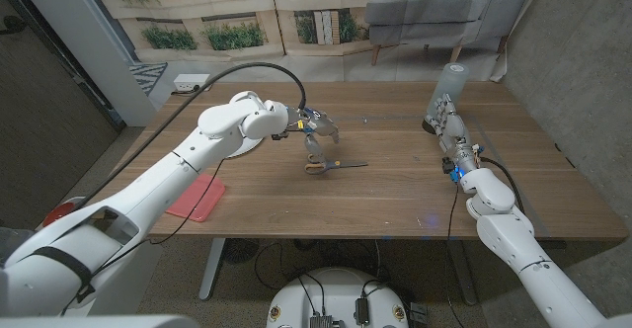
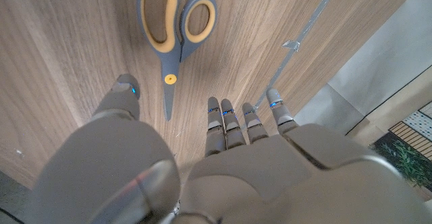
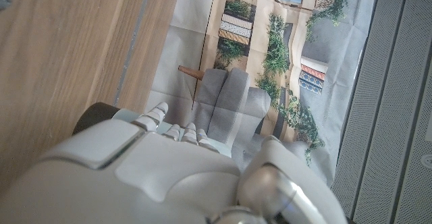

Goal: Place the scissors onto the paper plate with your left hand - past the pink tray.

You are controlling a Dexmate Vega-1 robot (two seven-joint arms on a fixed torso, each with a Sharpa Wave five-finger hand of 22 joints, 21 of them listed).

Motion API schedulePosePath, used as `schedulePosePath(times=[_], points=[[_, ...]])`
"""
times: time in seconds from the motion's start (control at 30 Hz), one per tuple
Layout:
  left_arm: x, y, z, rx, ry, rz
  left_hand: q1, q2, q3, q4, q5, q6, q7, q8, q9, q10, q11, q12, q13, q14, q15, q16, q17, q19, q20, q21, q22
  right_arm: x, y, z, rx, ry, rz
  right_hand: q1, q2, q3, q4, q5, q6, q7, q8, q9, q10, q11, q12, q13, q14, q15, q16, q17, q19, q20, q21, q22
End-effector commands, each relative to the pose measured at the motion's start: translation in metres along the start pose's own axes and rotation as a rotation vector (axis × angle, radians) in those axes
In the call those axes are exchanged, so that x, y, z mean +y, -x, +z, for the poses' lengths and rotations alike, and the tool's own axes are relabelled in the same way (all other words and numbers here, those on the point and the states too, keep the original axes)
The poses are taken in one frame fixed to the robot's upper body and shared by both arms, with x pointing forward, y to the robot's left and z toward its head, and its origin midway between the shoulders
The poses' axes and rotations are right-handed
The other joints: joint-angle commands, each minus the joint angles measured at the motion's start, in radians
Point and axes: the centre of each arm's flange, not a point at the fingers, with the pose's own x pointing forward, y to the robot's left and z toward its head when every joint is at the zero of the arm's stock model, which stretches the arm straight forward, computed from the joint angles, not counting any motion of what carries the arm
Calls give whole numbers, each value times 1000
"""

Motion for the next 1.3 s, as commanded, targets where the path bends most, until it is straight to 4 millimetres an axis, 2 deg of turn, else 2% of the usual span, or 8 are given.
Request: schedulePosePath(times=[0.03, 0.17, 0.27, 0.73, 1.07, 1.2, 1.3], points=[[-10, -6, -5, 23, 10, 36, 11, 5, -7, 3, 10, 18, -4, 0, 2, 14, -9, 9, 5, 7, -5, 11, 0, -108, -9, 12, 3, 1, -1, -1, 2, 6, 5, -2, -3, 1, -6, 7, 2, -1, 3, 4, 0, 1, -5, 4, -11, 3, 0, 2, 0, -4, 5, 3], [-14, -10, -6, 15, 24, 44, 9, 4, -10, 5, 11, 22, -7, -1, 2, 18, -10, 12, 5, 17, -6, 13, 0, -103, -10, 16, 3, 1, -2, 0, 4, 4, 3, -2, -3, 1, -6, 8, 3, -1, 4, 4, -1, 0, -5, 4, -11, 3, 0, 2, 1, -4, 5, 3], [-15, -12, -6, 10, 32, 50, 9, 3, -15, 7, 13, 37, -10, 0, 3, 33, -20, 19, 7, 25, -13, 14, 0, -75, -15, 30, 4, 1, -3, -1, 5, 7, 3, -2, -3, 1, -6, 8, 2, -1, 3, 4, -1, 1, -5, 4, -12, 3, 0, 2, 0, -4, 5, 3], [-16, -27, -2, -46, 49, 41, 1, -8, -29, 11, 16, 40, -14, -6, 3, 36, -24, 22, 9, 29, -14, 12, 2, -66, -22, 40, 5, -2, -9, -3, 6, 13, 0, -1, -3, 1, -7, 8, 2, 0, 3, 4, 3, 0, -4, 4, -11, 2, 0, 2, 0, -4, 5, 3], [-14, -33, 5, -69, 32, 34, 5, -17, -35, 8, 20, 52, -11, -5, 2, 41, -22, 26, 10, 32, -13, 10, 1, -65, -23, 44, 5, -6, -7, -5, 7, 11, -9, 0, -2, 2, -8, 8, 2, 1, 4, 4, 2, 3, -5, 4, -11, 4, 0, 2, -1, -4, 5, 3], [-14, -34, 7, -63, 12, 29, 16, -20, -35, 3, 24, 64, -12, -2, 3, 53, -29, 31, 11, 39, -18, 10, 0, -56, -26, 50, 5, -7, -6, -5, 7, 7, -12, 0, -2, 2, -8, 8, 2, 2, 4, 4, 1, 3, -6, 4, -11, 4, 0, 2, -2, -4, 5, 3], [-16, -34, 11, -60, -10, 35, 31, -23, -34, -3, 28, 71, -12, -1, 3, 57, -23, 34, 12, 50, -22, 12, -1, -45, -32, 56, 4, -8, -6, -5, 9, 8, -10, 0, -2, 2, -8, 8, 2, 2, 3, 4, 0, 3, -6, 4, -11, 5, 0, 2, -1, -4, 5, 3]])
